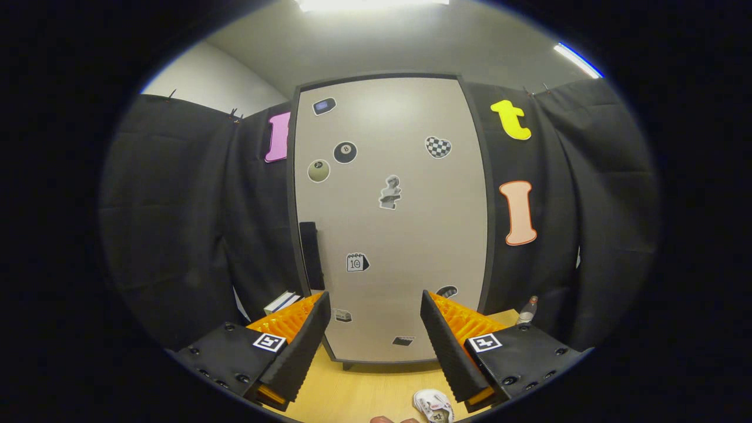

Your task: Open the shoe cabinet door, grab the shoes and put them into the shoe cabinet, then close the shoe cabinet door.

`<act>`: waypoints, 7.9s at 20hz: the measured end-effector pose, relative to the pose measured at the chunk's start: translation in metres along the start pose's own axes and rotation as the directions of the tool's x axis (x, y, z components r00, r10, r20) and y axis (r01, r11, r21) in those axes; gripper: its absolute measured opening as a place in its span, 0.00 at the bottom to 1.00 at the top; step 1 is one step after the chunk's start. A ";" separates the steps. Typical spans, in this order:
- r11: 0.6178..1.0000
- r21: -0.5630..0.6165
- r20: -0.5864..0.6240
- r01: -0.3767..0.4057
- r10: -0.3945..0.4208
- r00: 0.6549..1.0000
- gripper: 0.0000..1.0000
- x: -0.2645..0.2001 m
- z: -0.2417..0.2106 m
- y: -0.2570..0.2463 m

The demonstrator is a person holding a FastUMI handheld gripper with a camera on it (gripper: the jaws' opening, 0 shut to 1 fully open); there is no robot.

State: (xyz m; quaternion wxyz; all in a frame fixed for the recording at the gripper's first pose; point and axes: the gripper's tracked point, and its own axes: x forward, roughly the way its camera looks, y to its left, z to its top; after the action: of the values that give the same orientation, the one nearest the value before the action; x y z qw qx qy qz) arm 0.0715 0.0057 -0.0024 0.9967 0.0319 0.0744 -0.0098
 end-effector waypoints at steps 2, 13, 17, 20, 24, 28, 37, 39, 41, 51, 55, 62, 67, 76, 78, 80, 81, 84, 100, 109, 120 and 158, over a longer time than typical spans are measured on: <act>1.000 0.000 -0.006 -0.016 0.016 1.000 0.97 0.011 0.000 0.011; 0.994 -0.058 -0.017 -0.094 0.093 0.996 0.97 0.096 0.005 0.079; 0.995 -0.064 -0.025 -0.075 0.074 0.997 0.97 0.130 0.002 0.091; 0.997 -0.056 -0.026 -0.058 0.056 0.998 0.97 0.151 0.001 0.094; 0.999 -0.024 -0.039 -0.034 0.033 0.999 0.96 0.174 -0.002 0.100; 1.000 -0.020 -0.051 -0.007 0.006 0.999 0.77 0.185 -0.004 0.101; 0.997 -0.062 -0.075 0.040 -0.045 0.996 0.32 0.191 -0.010 0.110; 0.997 -0.073 -0.041 0.025 -0.028 0.999 0.23 0.191 -0.009 0.111; 0.996 -0.086 -0.037 0.013 -0.016 0.999 0.15 0.190 -0.009 0.111; 0.989 -0.033 -0.080 -0.145 0.142 0.987 0.11 0.138 -0.016 0.114; 0.981 -0.058 -0.072 -0.184 0.179 0.981 0.11 0.128 -0.017 0.105; 0.976 -0.051 -0.065 -0.210 0.206 0.976 0.11 0.117 -0.018 0.098; 0.976 -0.043 -0.038 -0.215 0.213 0.976 0.11 0.112 -0.016 0.088; 0.986 -0.027 -0.018 -0.165 0.164 0.986 0.10 0.103 -0.017 0.069; 0.989 -0.018 -0.017 -0.148 0.147 0.989 0.10 0.101 -0.017 0.067; 0.991 -0.022 -0.019 -0.133 0.133 0.991 0.10 0.100 -0.017 0.063; 0.992 -0.020 -0.020 -0.126 0.125 0.992 0.10 0.099 -0.017 0.060; 0.992 -0.010 -0.028 -0.124 0.124 0.992 0.10 0.096 -0.018 0.057; 0.993 0.113 -0.022 0.032 -0.030 0.999 0.04 0.094 -0.018 0.016; 0.987 0.150 -0.067 0.058 -0.048 0.997 0.35 0.079 -0.023 0.012; 0.979 0.055 -0.047 0.199 -0.196 0.979 0.98 -0.010 -0.007 0.025; 0.988 -0.136 -0.799 -0.072 -0.067 0.597 0.99 0.185 -0.471 0.150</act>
State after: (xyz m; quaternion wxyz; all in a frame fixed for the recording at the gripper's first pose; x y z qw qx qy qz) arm 0.1883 0.1832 -0.4853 0.8565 -0.0442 0.5142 0.0129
